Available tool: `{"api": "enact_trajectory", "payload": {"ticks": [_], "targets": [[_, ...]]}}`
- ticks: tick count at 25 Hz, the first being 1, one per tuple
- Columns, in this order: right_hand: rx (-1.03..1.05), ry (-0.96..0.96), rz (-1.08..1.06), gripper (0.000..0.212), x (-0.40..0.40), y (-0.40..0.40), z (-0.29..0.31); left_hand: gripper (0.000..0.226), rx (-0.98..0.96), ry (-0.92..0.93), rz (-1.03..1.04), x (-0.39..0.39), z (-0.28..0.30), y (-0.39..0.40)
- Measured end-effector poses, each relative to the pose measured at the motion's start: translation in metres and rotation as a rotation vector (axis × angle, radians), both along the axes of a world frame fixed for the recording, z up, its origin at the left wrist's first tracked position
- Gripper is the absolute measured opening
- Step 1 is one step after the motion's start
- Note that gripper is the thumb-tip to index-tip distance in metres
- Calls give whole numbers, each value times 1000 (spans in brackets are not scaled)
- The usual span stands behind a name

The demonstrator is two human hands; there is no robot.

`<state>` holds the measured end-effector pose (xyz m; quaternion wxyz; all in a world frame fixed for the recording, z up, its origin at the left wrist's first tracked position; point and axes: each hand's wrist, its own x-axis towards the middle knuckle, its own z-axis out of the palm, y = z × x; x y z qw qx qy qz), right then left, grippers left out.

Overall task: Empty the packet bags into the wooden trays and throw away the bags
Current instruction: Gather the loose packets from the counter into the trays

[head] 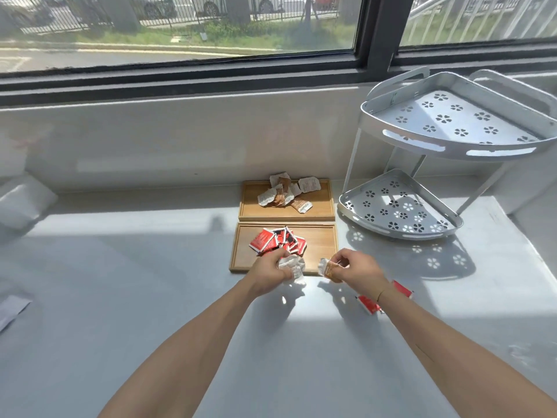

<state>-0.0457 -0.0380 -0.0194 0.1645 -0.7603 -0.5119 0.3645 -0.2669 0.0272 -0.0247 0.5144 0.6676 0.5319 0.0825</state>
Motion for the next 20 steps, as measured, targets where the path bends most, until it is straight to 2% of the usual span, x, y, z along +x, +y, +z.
{"api": "enact_trajectory", "payload": {"ticks": [8,11,16,20], "targets": [[37,-67,90,8,-33,76,2,22,53,43,64,-53,-1,68],[50,-118,111,9,-29,108,3,28,79,103,69,-53,-1,106],[59,-233,135,12,-9,161,-3,17,135,226,-1,-41,-5,168],[55,-286,149,12,7,193,-13,26,186,314,-39,-24,-8,211]]}}
